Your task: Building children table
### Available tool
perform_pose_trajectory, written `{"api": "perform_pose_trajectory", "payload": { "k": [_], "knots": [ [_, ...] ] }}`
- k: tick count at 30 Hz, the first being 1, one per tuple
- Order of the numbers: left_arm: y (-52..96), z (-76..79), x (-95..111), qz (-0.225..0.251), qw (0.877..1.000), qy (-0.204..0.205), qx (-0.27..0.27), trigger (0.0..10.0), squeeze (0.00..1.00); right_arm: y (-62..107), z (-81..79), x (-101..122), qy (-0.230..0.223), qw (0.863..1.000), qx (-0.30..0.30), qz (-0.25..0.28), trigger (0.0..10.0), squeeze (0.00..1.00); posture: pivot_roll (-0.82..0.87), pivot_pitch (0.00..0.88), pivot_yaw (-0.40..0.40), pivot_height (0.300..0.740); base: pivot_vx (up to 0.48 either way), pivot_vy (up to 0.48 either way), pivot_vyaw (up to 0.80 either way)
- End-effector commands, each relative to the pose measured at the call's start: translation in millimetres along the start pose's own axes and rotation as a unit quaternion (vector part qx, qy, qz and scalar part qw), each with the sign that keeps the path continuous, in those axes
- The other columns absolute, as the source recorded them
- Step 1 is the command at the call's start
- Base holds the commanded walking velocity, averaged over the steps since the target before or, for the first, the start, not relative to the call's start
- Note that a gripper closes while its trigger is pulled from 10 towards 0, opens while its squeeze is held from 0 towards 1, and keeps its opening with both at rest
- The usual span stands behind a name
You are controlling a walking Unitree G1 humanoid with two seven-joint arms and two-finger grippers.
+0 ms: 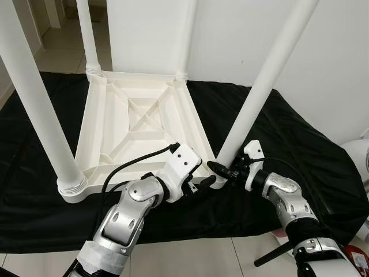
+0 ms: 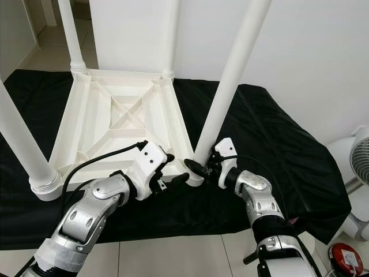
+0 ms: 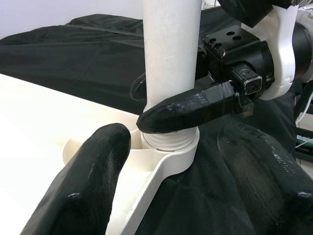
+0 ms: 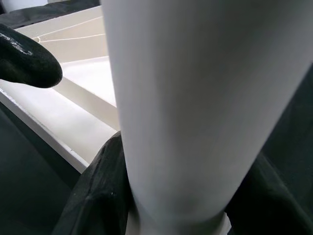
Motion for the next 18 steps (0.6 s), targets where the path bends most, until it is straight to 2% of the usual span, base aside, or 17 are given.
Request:
{"api": "perform_pose_trajectory", "payload": {
  "k": [1, 3, 5, 8, 9, 12, 14, 16, 18],
  "knots": [
    [-4.0, -0.4, 3, 0.001, 1.0, -0.007, 0.011, 10.0, 0.0, -0.9, -2.8, -9, -0.012, 1.0, -0.004, -0.013, 10.0, 0.0, 0.03, 0.0, -0.111, 0.74, 0.0, 0.0, 0.0],
    [-4.9, -0.4, 4, 0.002, 1.0, -0.008, 0.011, 10.0, 0.0, -0.1, -2.9, -10, -0.021, 1.0, -0.021, -0.005, 10.0, 0.0, 0.02, 0.0, -0.111, 0.74, 0.0, 0.0, 0.0],
    [-6.5, 0.5, 4, 0.004, 1.0, -0.007, 0.01, 10.0, 0.0, -3.9, -4.7, -11, -0.037, 0.996, -0.077, 0.018, 10.0, 0.0, 0.01, 0.0, -0.113, 0.74, 0.0, 0.0, 0.0],
    [-6.7, 0.9, 4, 0.004, 1.0, -0.007, 0.01, 10.0, 0.0, -4.9, -5.0, -11, -0.039, 0.995, -0.088, 0.023, 10.0, 0.0, 0.01, 0.0, -0.113, 0.74, 0.0, 0.0, 0.0],
    [-7.4, 1.5, 4, 0.005, 1.0, -0.006, 0.01, 10.0, 0.0, -7.4, -6.1, -12, -0.039, 0.992, -0.117, 0.027, 10.0, 0.0, 0.0, 0.0, -0.114, 0.74, 0.0, 0.0, 0.0],
    [-9.9, 3.1, 6, 0.01, 1.0, -0.001, 0.008, 10.0, 0.0, -13.5, -15.3, -16, -0.054, 0.977, -0.204, 0.041, 10.0, 0.0, -0.01, 0.0, -0.117, 0.74, 0.0, 0.0, 0.0],
    [-10.2, 3.4, 6, 0.011, 1.0, 0.0, 0.007, 10.0, 0.0, -13.8, -17.4, -17, -0.06, 0.972, -0.224, 0.045, 10.0, 0.0, -0.01, 0.0, -0.119, 0.74, 0.0, 0.0, 0.0],
    [-10.0, 3.5, 6, 0.011, 1.0, 0.001, 0.007, 10.0, 0.0, -12.1, -20.1, -20, -0.085, 0.955, -0.28, 0.05, 10.0, 0.0, -0.01, 0.0, -0.121, 0.74, 0.0, 0.0, 0.0],
    [-9.6, 3.3, 5, 0.01, 1.0, 0.003, 0.009, 10.0, 0.0, -7.7, -22.9, -22, -0.085, 0.937, -0.334, 0.054, 10.0, 0.0, -0.01, 0.0, -0.123, 0.74, 0.0, 0.0, 0.0]
  ]
}}
Point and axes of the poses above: a point about 5 cm out from each wrist's last joint towards the gripper, its own y axis pointing back from the gripper into the wrist, its own x axis along the axis of the wrist's last joint, z = x × y, the point moved 1 cm from there along -y, pointing out of the wrist towards the gripper, and after that the axes turned 11 degrees about -y, right-handed, at the moved point
